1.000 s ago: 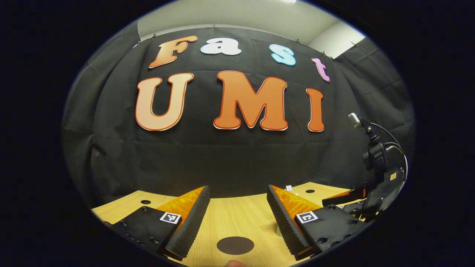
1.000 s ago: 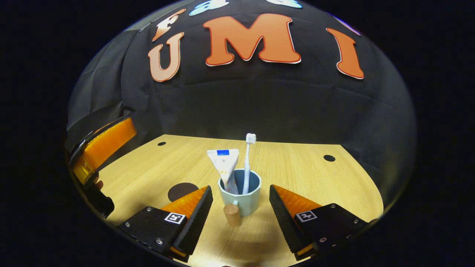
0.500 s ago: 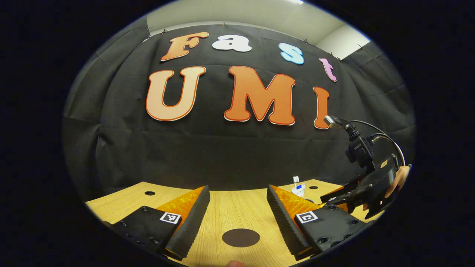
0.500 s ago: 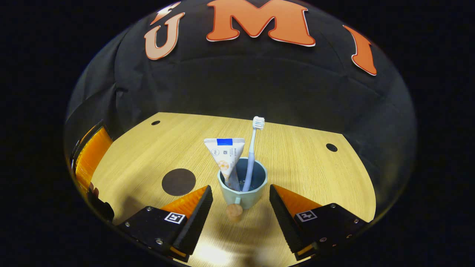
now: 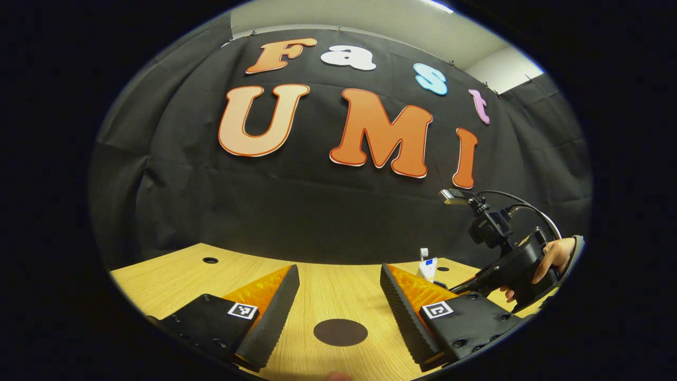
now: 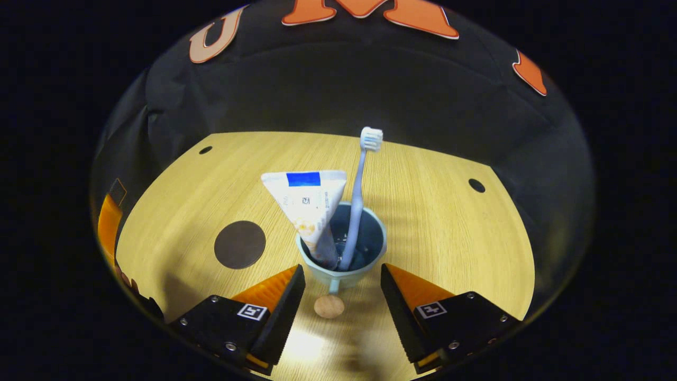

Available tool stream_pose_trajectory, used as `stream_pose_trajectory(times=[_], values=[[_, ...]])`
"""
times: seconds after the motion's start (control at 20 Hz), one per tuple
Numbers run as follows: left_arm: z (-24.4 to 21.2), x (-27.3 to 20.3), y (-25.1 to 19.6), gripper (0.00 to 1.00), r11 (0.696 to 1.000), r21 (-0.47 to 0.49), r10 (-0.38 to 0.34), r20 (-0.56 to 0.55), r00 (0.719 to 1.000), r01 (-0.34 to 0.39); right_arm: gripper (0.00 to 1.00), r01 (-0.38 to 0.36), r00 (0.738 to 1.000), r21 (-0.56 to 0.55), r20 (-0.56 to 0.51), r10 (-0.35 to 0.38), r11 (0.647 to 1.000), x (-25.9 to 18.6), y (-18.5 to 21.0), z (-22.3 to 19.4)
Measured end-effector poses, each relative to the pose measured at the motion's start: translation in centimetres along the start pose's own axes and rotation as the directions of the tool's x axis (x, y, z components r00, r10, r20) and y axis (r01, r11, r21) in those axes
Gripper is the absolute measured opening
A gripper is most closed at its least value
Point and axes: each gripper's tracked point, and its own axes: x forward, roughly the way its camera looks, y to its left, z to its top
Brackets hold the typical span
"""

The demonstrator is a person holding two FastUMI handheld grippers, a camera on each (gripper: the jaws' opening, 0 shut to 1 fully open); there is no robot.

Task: Put the toothbrush and toothpaste on the desktop into the cup, then pick up the cup and place it on the coaster on the desktop.

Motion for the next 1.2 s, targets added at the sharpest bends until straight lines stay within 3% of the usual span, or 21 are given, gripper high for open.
stream_pose_trajectory(times=[0.15,0.35,0.45,0.85,1.1,1.2], values=[[-0.2,-0.2,-0.2,0.97,0.999,-0.031,-0.007,-0.007,1.0,0.007,0.84,-0.016,0.998,0.017,-0.064,0.017,1.0,0.8,0.7,-1.4],[-0.4,-0.3,-0.6,0.98,1.0,-0.014,-0.01,-0.012,1.0,0.01,0.81,0.033,0.997,0.014,-0.075,-0.032,0.999,1.7,0.1,-1.6],[-0.4,-0.4,-0.5,0.97,1.0,-0.011,-0.011,-0.012,1.0,0.011,0.74,0.021,0.996,0.041,-0.09,-0.018,0.999,1.8,0.2,-1.9],[-0.7,-0.6,-1.5,0.97,1.0,0.011,-0.028,-0.021,0.999,0.028,0.65,0.018,0.995,0.015,-0.097,-0.016,1.0,1.7,0.3,-2.4],[-1.1,-0.6,-1.5,0.97,1.0,0.017,-0.026,-0.033,0.999,0.026,0.31,0.004,0.988,0.037,-0.155,0.002,0.999,2.5,0.4,-4.3],[-1.2,-0.6,-1.0,0.97,1.0,0.02,-0.017,-0.034,0.999,0.018,0.28,0.004,0.988,0.046,-0.154,0.003,0.999,2.8,0.2,-4.2]])
